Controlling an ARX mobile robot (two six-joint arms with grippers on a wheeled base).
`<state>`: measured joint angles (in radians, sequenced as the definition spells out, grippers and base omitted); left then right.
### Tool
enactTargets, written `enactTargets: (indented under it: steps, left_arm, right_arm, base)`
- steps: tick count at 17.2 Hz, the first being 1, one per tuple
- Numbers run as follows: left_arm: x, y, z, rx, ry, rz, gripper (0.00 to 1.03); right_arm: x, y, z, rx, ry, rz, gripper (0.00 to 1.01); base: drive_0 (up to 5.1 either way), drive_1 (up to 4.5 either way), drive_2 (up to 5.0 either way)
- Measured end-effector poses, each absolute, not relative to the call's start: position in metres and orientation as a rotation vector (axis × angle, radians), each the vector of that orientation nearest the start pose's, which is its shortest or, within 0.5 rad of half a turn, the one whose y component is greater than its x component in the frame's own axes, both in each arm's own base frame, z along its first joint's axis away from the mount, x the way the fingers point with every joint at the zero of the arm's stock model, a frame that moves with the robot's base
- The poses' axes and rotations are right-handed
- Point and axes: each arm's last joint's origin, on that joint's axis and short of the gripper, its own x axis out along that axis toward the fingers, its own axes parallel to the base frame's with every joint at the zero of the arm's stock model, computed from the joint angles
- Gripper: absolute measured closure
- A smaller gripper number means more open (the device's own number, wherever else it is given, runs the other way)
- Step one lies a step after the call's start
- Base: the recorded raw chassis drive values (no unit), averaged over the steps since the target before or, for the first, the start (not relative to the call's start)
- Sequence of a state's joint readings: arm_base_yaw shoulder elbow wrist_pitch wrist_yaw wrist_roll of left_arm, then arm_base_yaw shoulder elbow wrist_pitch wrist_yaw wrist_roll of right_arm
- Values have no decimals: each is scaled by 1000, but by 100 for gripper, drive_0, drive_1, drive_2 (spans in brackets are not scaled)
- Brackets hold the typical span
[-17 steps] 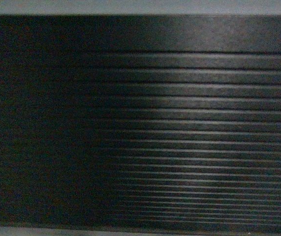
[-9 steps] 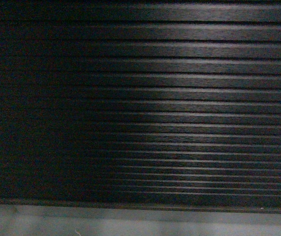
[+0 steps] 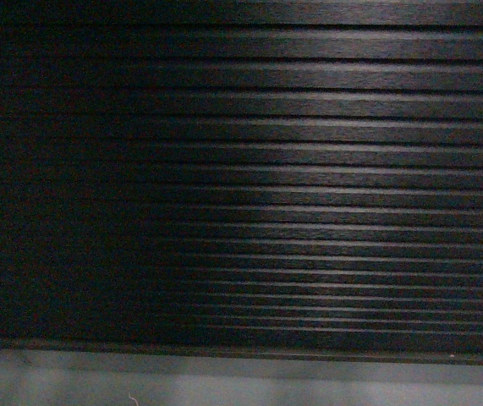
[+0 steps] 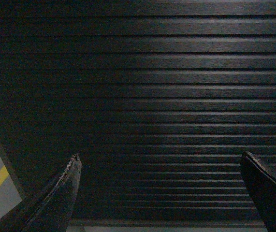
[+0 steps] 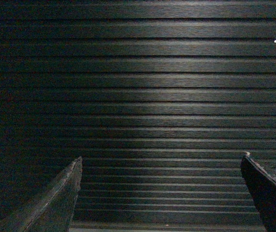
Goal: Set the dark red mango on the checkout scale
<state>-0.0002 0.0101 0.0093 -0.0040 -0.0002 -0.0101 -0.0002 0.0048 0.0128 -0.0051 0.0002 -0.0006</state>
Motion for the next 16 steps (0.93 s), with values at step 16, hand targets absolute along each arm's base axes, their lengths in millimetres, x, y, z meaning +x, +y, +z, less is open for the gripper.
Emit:
enactTargets:
  steps: [16]
  left_arm:
    - [98, 0, 166, -10, 5, 0, 5]
  right_arm:
    - [97, 0, 167, -1, -3, 0, 3]
  base:
    - [0, 0, 0]
